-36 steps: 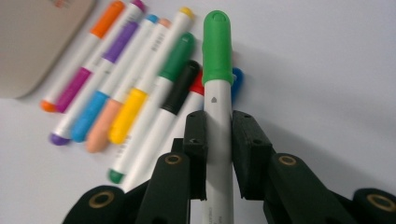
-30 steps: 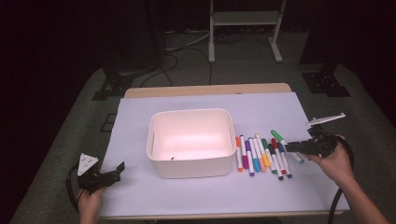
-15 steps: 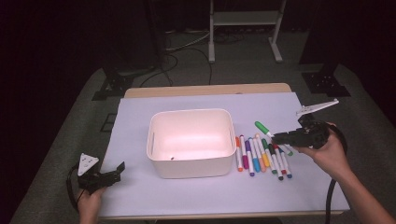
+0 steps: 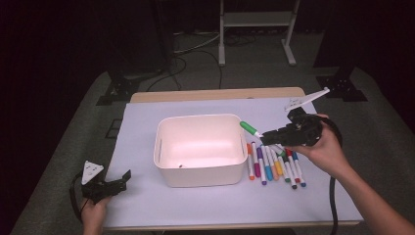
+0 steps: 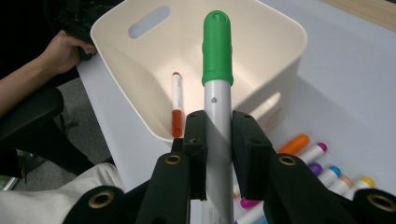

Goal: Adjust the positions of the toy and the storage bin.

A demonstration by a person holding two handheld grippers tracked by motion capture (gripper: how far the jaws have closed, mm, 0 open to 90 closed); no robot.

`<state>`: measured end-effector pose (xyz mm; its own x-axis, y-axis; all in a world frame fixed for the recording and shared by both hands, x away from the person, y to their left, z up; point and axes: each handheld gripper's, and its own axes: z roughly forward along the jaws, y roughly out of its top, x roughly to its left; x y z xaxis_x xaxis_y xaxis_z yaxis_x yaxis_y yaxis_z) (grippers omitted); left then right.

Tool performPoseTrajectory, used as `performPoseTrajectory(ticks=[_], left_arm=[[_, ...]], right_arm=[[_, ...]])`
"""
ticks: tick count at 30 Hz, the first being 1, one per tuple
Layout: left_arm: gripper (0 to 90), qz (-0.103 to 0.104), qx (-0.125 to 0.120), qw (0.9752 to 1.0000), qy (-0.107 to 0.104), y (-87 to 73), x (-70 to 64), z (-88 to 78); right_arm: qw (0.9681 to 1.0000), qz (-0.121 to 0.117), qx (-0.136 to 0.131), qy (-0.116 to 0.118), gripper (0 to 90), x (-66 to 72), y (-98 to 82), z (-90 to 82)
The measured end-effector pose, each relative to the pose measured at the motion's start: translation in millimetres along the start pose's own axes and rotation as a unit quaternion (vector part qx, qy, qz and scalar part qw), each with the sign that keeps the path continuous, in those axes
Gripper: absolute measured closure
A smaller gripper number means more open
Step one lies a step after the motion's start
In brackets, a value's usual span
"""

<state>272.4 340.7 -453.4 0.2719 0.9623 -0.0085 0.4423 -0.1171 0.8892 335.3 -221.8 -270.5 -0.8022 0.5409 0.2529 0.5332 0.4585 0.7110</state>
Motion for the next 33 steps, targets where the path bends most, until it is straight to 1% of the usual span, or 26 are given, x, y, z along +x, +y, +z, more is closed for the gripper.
performPoseTrajectory(ticks=[4, 5, 6, 7, 8, 10, 14, 17, 20, 21, 22, 26, 27, 30, 31, 33], left_arm=[[0.0, -0.001, -0.001, 1.0000, -0.001, 0.0, 0.2, -0.1], [0.0, -0.001, -0.001, 1.0000, -0.001, 0.0, 0.2, -0.1], [0.0, 0.000, -0.001, 1.0000, -0.001, 0.0, 0.1, 0.0], [0.0, 0.000, -0.001, 1.0000, -0.001, 0.0, 0.1, 0.0], [0.0, 0.000, 0.000, 1.0000, -0.001, 0.0, 0.2, 0.1], [0.0, 0.000, 0.000, 1.0000, -0.001, 0.0, 0.2, 0.0], [0.0, 0.000, 0.002, 1.0000, -0.001, 0.1, 0.6, 0.0], [0.0, 0.000, 0.002, 1.0000, -0.001, 0.2, 0.5, 0.0], [0.0, 0.000, 0.003, 1.0000, -0.001, 0.3, 0.5, 0.3], [0.0, 0.000, 0.003, 1.0000, -0.001, 0.3, 0.5, 0.3], [0.0, -0.002, 0.003, 1.0000, -0.002, 0.2, 0.5, 0.3], [0.0, -0.001, 0.003, 1.0000, -0.002, 0.3, 0.3, 0.4], [0.0, -0.001, 0.004, 1.0000, -0.002, 0.3, 0.3, 0.5], [0.0, -0.003, 0.003, 1.0000, -0.002, 0.3, 0.5, 0.5], [0.0, -0.003, 0.003, 1.0000, -0.002, 0.3, 0.5, 0.5], [0.0, -0.003, 0.004, 1.0000, -0.002, 0.3, 0.7, 0.5]], right_arm=[[0.9997, -0.021, 0.005, 0.009, 75.8, 10.3, 13.6, 9.5], [0.9997, -0.021, 0.005, 0.009, 75.8, 10.3, 13.6, 9.5], [0.9994, -0.028, 0.004, 0.019, 75.8, 15.6, 20.3, 15.0], [0.9994, -0.028, 0.004, 0.019, 75.8, 15.6, 20.3, 15.0], [0.9991, -0.035, 0.005, 0.024, 75.8, 19.7, 25.0, 19.5], [0.9986, -0.042, 0.006, 0.032, 75.8, 23.7, 29.9, 24.7], [0.9974, -0.060, 0.012, 0.039, 75.7, 32.6, 38.9, 34.1], [0.9967, -0.066, 0.013, 0.045, 75.8, 35.5, 42.1, 38.3], [0.9958, -0.072, 0.020, 0.053, 75.8, 40.9, 47.7, 47.3], [0.9958, -0.072, 0.020, 0.053, 75.8, 40.9, 47.7, 47.3], [0.9952, -0.076, 0.025, 0.056, 75.8, 43.7, 50.9, 52.2], [0.9931, -0.091, 0.034, 0.065, 75.8, 49.3, 57.2, 62.0], [0.9929, -0.091, 0.036, 0.067, 75.7, 51.1, 58.5, 64.4], [0.9911, -0.102, 0.043, 0.074, 75.8, 54.8, 62.1, 72.1], [0.9911, -0.102, 0.043, 0.074, 75.8, 54.8, 62.1, 72.1], [0.9898, -0.110, 0.049, 0.076, 75.8, 57.5, 65.3, 80.6]])
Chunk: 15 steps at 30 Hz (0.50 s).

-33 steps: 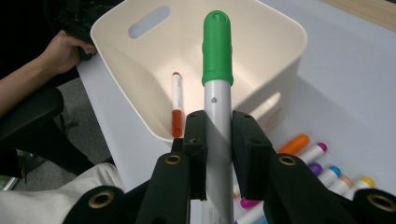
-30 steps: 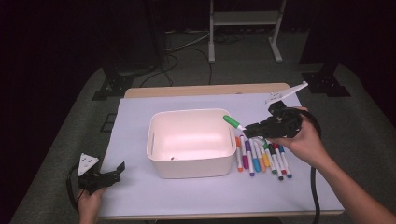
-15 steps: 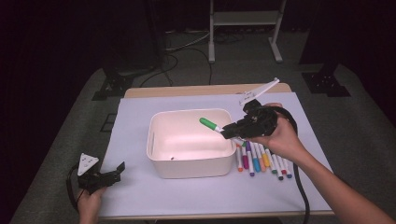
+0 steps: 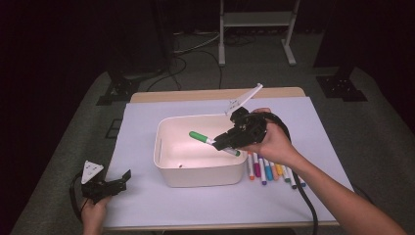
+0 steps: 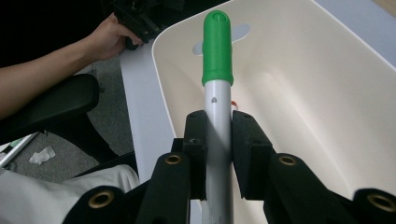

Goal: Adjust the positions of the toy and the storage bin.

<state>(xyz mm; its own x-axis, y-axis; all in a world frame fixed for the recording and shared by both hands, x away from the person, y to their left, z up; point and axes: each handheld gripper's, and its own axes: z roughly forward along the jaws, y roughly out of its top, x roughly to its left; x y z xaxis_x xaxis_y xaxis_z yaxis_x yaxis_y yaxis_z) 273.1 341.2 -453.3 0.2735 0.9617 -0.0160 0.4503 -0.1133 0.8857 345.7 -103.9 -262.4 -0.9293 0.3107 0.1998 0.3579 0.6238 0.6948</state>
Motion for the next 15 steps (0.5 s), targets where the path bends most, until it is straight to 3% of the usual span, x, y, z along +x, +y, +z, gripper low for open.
performPoseTrajectory(ticks=[15], left_arm=[[0.0, 0.000, 0.000, 1.0000, -0.003, 0.1, 0.3, 0.0]], right_arm=[[0.9978, -0.038, 0.044, 0.031, 75.7, -3.4, 13.5, 52.2]])
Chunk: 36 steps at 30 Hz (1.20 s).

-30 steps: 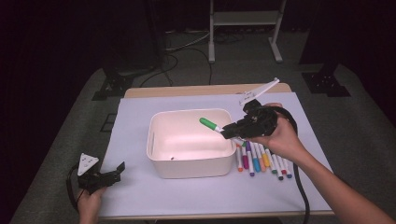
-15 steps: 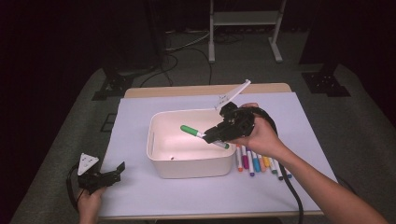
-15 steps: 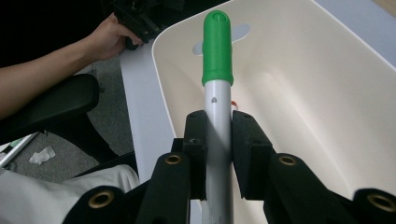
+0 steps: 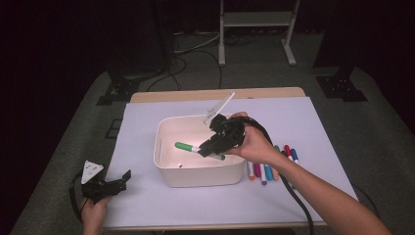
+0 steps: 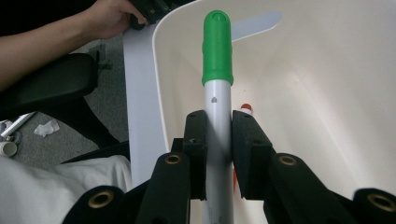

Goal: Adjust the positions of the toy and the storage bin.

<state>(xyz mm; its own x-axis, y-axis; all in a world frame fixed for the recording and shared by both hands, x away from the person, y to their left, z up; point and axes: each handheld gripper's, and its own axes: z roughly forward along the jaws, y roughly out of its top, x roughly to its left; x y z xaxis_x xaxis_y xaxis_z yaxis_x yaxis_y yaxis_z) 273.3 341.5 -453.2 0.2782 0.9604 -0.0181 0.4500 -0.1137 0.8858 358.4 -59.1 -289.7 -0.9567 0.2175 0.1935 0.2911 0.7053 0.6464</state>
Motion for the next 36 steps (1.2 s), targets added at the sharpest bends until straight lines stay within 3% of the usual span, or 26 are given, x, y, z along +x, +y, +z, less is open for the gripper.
performPoseTrajectory(ticks=[19, 28, 36], left_arm=[[0.0, -0.004, -0.002, 1.0000, 0.000, -0.1, 0.6, 0.4], [0.0, -0.003, -0.002, 1.0000, -0.001, -0.1, 0.3, 0.2], [0.0, -0.003, -0.005, 1.0000, -0.002, -0.3, 0.7, 0.1]], right_arm=[[0.9988, -0.016, 0.041, 0.021, 75.6, -18.8, 5.3, 45.2], [0.9974, -0.015, 0.064, 0.028, 75.5, -21.2, 5.8, 59.9], [0.9956, -0.028, 0.082, 0.036, 75.5, -19.6, 8.4, 76.8]])
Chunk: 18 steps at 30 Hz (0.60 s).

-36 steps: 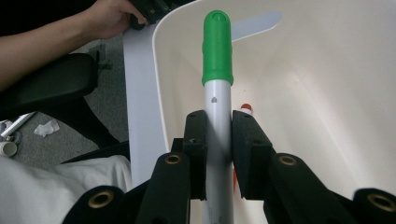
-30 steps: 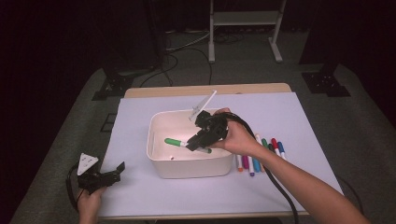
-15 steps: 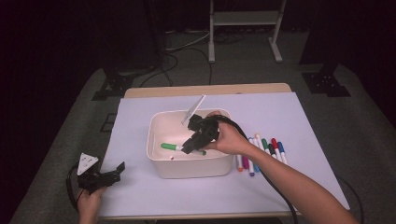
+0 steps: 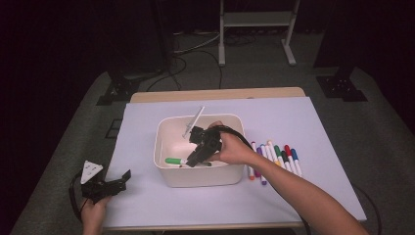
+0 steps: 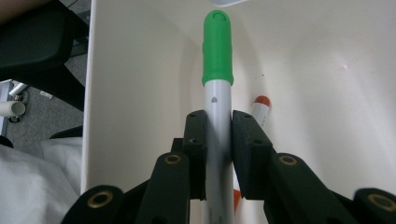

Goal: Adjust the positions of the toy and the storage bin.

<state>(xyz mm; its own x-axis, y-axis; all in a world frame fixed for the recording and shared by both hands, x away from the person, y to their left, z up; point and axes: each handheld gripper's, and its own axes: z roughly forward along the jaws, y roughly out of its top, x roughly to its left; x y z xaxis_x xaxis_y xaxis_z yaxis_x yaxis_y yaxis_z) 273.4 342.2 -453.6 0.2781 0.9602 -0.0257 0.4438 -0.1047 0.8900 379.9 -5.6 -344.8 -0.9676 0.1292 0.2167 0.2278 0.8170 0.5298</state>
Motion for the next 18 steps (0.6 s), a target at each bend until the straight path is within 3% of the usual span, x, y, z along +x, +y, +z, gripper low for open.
performPoseTrajectory(ticks=[10, 16, 18], left_arm=[[0.0, -0.003, 0.000, 1.0000, -0.001, 0.1, 0.1, -0.3], [0.0, -0.001, 0.000, 1.0000, -0.001, 0.1, 0.1, -0.1], [0.0, 0.000, -0.001, 1.0000, 0.000, -0.1, -0.1, -0.3]], right_arm=[[1.0000, -0.001, -0.002, 0.005, 70.8, 2.8, 0.5, -1.0], [0.9998, 0.002, -0.021, -0.003, 68.8, 6.5, -3.2, -17.9], [0.9989, 0.000, -0.046, -0.010, 67.5, 9.2, -8.3, -34.6]])
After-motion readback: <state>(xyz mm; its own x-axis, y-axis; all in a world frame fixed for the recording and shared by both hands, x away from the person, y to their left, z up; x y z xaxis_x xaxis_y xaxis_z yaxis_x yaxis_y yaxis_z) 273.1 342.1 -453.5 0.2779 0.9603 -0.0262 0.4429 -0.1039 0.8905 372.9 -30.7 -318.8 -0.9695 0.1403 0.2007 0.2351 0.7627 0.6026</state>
